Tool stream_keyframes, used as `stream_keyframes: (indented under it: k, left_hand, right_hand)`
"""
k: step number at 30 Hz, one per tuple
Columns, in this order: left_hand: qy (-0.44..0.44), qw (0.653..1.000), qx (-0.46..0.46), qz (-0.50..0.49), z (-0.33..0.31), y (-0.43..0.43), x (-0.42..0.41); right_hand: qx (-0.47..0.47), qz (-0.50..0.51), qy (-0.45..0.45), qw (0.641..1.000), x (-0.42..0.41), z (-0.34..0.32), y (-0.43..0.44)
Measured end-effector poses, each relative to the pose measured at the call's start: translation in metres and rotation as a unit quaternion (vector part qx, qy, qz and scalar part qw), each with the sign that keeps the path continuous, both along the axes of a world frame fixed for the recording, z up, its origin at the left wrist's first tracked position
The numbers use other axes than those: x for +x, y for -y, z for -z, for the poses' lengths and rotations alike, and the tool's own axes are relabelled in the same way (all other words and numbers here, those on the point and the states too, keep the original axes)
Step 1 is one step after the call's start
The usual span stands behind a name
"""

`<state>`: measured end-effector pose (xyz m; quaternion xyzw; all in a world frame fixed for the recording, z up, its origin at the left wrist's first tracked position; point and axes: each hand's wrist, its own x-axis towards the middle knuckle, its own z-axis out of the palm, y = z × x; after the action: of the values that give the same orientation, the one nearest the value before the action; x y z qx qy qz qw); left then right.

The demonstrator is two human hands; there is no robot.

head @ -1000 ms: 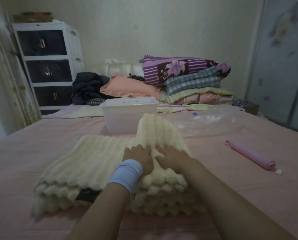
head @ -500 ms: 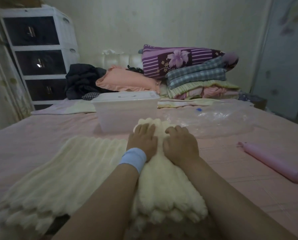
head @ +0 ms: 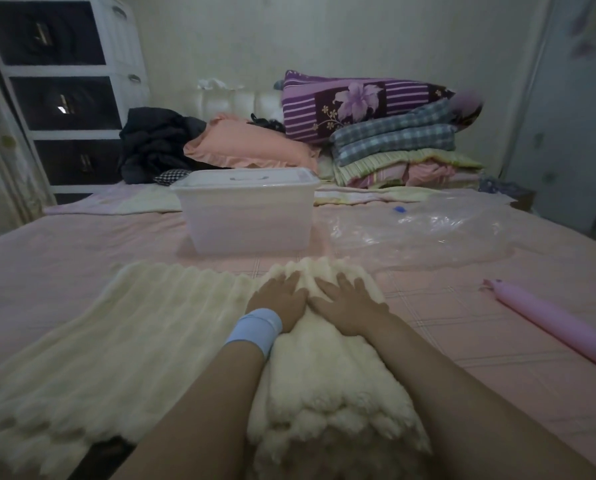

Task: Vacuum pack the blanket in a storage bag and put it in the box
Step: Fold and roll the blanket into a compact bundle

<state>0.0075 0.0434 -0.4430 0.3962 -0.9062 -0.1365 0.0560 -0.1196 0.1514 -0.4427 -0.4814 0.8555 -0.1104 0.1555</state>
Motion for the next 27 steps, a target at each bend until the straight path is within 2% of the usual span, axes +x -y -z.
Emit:
stream_keyframes:
  k: [4,8,12,14,16,18,20,24,27]
  left_hand:
    - [-0.025,0.999,-0.043,-0.006,-0.005,-0.026,0.019]
    - [0.020,0.999,-0.049,0.011,-0.025,-0.050,0.039]
    - [0.024,0.999,0.017,0.025,-0.047,-0.079,0.056]
    - [0.036,0.998,0.032,0.035,-0.062,-0.099,0.064]
    - [0.051,0.998,0.017,0.045,-0.060,-0.116,0.072]
    - [0.080,0.995,-0.002,0.052,-0.043,-0.127,0.084]
    - [0.070,0.996,-0.013,0.045,-0.024,-0.132,0.095]
    - [0.070,0.997,-0.026,0.037,-0.017,-0.140,0.102]
    - [0.069,0.997,-0.032,0.025,-0.023,-0.146,0.108]
  right_hand:
    - [-0.025,-0.006,-0.018,1.000,0.010,-0.003,-0.021]
    - [0.000,-0.016,-0.009,1.000,0.010,-0.012,-0.046]
    - [0.024,-0.055,0.025,0.998,0.032,-0.039,-0.066]
    - [0.042,-0.070,0.010,0.997,0.044,-0.044,-0.075]
    - [0.050,-0.082,-0.032,0.995,0.057,-0.035,-0.088]
    - [0.019,-0.026,-0.021,0.999,0.068,-0.027,-0.104]
    - [0.013,0.002,-0.028,1.000,0.080,-0.023,-0.114]
    - [0.016,-0.017,-0.050,0.998,0.091,-0.027,-0.122]
    - [-0.026,-0.029,-0.048,0.998,0.092,-0.026,-0.135]
